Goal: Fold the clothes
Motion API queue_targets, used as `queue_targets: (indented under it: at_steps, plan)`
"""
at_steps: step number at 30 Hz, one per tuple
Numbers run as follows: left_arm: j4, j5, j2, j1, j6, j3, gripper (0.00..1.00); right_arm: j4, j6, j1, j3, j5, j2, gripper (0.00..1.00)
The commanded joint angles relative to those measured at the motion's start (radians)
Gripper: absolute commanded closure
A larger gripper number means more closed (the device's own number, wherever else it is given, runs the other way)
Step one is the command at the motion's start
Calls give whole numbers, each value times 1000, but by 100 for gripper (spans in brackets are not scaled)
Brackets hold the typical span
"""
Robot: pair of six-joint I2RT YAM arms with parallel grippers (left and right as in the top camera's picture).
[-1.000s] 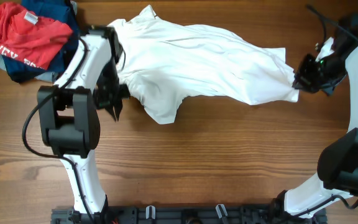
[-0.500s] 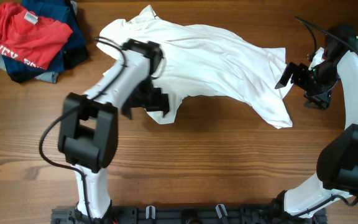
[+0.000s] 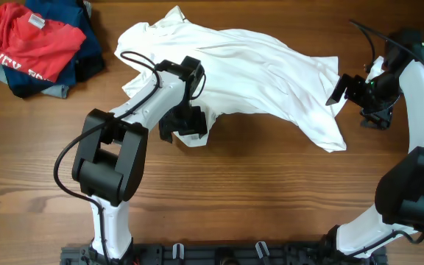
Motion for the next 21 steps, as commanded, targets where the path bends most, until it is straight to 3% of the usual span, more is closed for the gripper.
queue_targets:
  at_steps: [1,4,9,14,17,21]
  plan:
    - [58,12,-18,2,-60,-26,26,-1,-10,3,-1,-16,-16,1]
    - [104,12,-18,2,-77,-48,28,-1,-10,3,-1,-16,-16,1]
    - [116,11,-18,2,-81,-65,52,-2,-10,3,-1,-16,-16,0]
    - [124,-7,-18,2,-81,-92,96,-2,-10,3,-1,-16,-16,0]
    - [95,-26,-18,2,-81,-124,96,0,-8,3,-1,-16,-16,1]
    - [-57,-67,-18,18,-82,-126,96,15,-8,4,-1,-18,-16,1]
